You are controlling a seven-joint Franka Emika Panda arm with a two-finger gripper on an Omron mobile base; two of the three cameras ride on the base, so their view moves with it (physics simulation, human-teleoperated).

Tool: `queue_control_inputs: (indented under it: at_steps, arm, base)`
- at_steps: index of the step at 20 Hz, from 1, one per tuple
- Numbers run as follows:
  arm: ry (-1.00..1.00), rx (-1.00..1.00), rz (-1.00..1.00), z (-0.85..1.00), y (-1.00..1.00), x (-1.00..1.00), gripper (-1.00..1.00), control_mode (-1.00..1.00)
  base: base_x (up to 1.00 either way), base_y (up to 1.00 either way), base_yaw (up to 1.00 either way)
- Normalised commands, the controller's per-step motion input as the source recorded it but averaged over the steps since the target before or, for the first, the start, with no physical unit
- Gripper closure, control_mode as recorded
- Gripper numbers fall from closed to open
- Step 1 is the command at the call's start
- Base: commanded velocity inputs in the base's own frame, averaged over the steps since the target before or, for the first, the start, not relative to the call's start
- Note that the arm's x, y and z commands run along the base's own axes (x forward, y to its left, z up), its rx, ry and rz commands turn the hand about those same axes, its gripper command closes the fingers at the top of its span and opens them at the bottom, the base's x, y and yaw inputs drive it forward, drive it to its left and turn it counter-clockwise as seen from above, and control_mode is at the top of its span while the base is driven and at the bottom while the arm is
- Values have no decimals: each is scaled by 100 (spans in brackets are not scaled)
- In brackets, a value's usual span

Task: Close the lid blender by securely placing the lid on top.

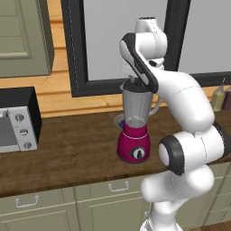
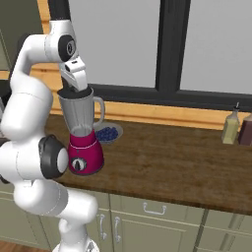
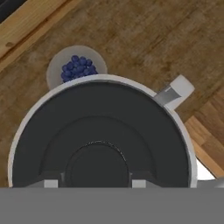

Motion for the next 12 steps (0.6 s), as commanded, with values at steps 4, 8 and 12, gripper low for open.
queue_control_inputs:
  at_steps: [4, 8, 12]
  arm:
    - [6, -1, 0, -29, 0, -14, -100, -100]
    - [2, 0, -1, -22, 0, -14, -100, -100]
    - [0, 0, 0, -1, 0, -8, -100, -100]
  base:
    - [0, 0, 0]
    - [0, 0, 0]
    - [0, 0, 0]
